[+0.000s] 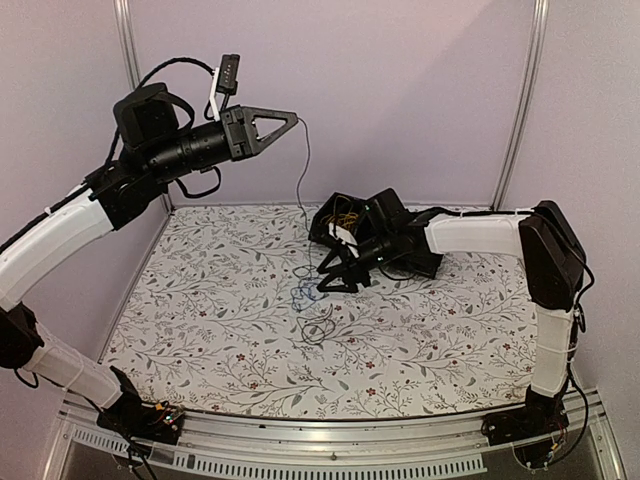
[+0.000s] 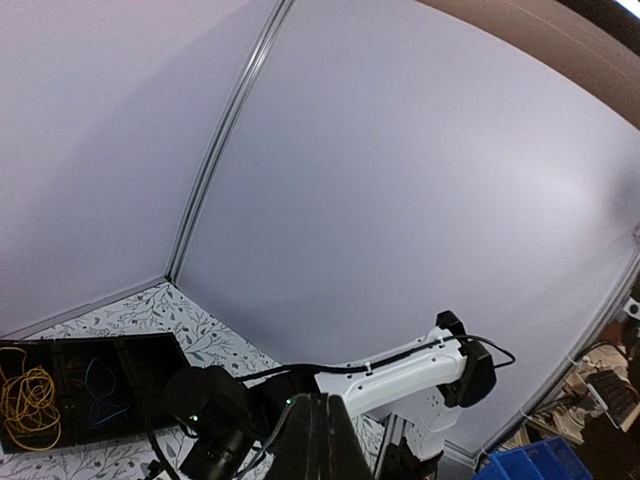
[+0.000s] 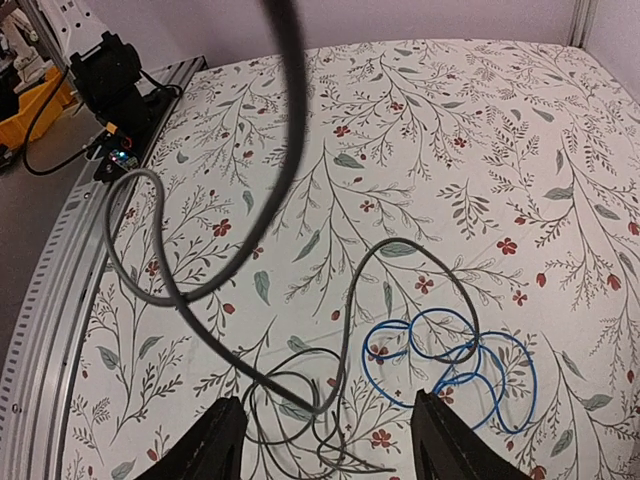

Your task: Untangle the cables

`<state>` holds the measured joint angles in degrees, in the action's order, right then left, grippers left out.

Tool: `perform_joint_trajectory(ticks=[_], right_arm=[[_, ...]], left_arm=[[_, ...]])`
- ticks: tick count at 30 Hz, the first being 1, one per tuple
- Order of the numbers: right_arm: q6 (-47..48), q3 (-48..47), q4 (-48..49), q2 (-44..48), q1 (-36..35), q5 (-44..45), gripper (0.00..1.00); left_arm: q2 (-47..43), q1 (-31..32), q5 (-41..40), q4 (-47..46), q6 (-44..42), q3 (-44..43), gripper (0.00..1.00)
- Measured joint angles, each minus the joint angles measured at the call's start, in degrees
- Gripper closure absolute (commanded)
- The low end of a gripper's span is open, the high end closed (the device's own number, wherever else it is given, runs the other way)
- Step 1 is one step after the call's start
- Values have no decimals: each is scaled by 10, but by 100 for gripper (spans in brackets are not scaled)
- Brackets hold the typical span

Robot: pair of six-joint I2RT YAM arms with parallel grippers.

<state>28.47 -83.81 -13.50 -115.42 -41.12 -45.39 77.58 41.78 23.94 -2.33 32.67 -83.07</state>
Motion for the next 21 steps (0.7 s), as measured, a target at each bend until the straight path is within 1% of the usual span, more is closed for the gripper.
perform_joint_trajectory(ticks=[3,4,5,6,9,10,17,21], right_arm=[[-2,0,0,5,0,7,37],[-3,0,0,5,0,8,39],[-5,0,0,5,0,7,44],[-5,0,0,5,0,7,53],[-10,0,4,5,0,-3,90],[-14,0,6,5,0,-5,100],[-39,0,29,5,5,-10,100],[-57,0,52,-3,30,-10,100]], left_arm=[[0,1,-1,0,1,0,100],[0,2,-2,0,2,0,100],[0,3,-2,0,2,0,100],[0,3,-2,0,2,0,100],[0,5,-2,0,3,0,100],[0,6,-2,0,4,0,100],[0,6,-3,2,3,-7,100],[0,7,-6,29,-8,-49,100]])
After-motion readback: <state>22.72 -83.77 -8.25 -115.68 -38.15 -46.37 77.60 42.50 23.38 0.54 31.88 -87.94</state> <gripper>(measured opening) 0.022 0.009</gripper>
